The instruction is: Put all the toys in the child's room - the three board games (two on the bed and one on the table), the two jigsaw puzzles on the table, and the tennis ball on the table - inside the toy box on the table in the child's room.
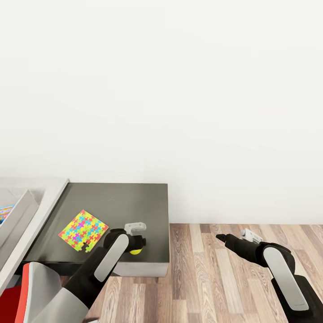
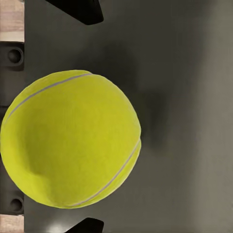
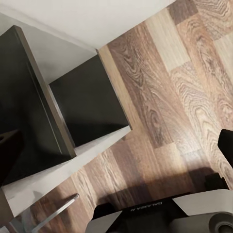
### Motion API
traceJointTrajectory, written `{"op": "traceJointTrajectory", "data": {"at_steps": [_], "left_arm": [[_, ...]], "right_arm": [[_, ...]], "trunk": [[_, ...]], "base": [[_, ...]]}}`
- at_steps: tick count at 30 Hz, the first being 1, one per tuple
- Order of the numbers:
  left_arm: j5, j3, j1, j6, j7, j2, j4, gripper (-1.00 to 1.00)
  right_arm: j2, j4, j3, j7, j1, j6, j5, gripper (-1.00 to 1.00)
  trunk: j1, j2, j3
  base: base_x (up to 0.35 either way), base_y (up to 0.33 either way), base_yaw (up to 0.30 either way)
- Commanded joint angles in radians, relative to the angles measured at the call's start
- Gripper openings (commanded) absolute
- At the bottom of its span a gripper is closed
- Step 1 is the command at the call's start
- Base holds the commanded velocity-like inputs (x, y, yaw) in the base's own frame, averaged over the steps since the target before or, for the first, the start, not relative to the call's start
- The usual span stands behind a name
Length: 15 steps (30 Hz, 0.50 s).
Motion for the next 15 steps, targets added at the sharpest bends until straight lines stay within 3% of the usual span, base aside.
{"op": "traceJointTrajectory", "data": {"at_steps": [1,15], "left_arm": [[0.010,-0.001,-0.001,0.001,0.011,0.000,-0.001,1.00],[0.010,-0.001,-0.001,-0.001,0.011,0.000,-0.001,1.00]], "right_arm": [[0.000,-0.001,0.000,-0.010,-0.001,0.003,-0.010,1.00],[0.000,-0.001,0.000,-0.010,-0.001,0.003,-0.012,1.00]], "trunk": [[0.001,-0.002,-0.002],[0.001,-0.002,-0.002]], "base": [[0.003,0.000,0.000],[0.000,0.000,0.000]]}}
